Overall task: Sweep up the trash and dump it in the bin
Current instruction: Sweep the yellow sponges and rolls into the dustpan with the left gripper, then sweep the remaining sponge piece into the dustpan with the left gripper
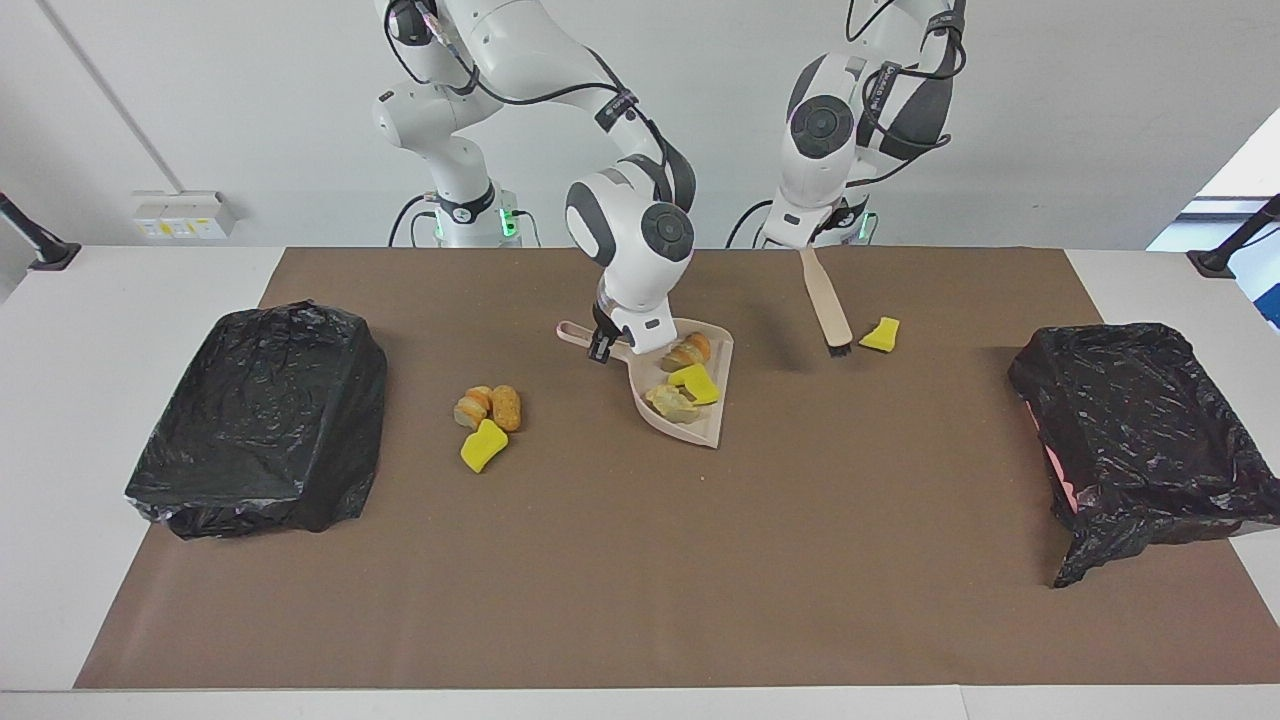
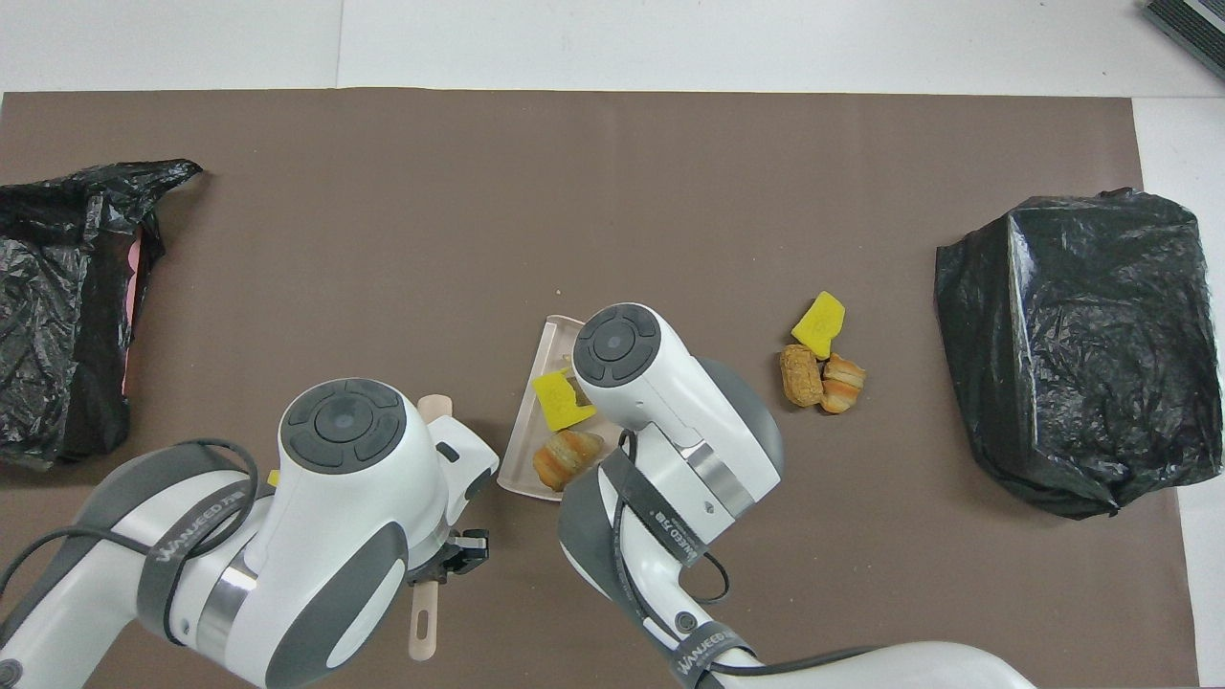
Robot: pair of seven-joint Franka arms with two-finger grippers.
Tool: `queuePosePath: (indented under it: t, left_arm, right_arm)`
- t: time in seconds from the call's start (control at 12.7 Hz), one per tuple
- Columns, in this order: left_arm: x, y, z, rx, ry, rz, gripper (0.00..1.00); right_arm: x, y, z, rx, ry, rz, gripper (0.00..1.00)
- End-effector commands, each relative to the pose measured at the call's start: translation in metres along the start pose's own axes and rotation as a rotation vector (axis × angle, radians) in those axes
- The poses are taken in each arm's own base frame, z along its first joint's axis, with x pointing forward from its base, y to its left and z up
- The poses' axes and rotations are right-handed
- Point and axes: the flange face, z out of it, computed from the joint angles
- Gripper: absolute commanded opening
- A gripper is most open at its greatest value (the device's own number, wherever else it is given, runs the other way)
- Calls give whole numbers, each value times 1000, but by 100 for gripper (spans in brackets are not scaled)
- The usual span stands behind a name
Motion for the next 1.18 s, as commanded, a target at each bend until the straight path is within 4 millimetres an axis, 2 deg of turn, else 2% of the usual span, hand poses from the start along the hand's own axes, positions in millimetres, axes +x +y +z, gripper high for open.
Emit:
queuePosePath:
  t: [0.0,0.16,0.47,0.63,0.71,0.87,1.1]
  left_arm:
    - [6,-41,23,21,-5,-175,0]
    - [26,-76,41,-7,-42,-269,0]
    - [46,-100,76,-37,-67,-341,0]
    - [50,-97,92,-46,-59,-310,0]
    - [52,-97,94,-51,-58,-273,0]
    - [58,-93,93,-71,-34,-177,0]
    - [68,-75,88,-121,26,-13,0]
  right_arm:
    - [-5,-6,0,-13,-14,-79,0]
    - [-5,-7,1,-12,-17,-101,0]
    - [-5,-8,5,3,-10,-86,0]
    - [-5,-9,5,4,-11,-82,0]
    - [-5,-9,6,5,-12,-65,0]
    - [-6,-8,5,6,-13,-54,0]
    - [-8,-7,6,12,-20,-4,0]
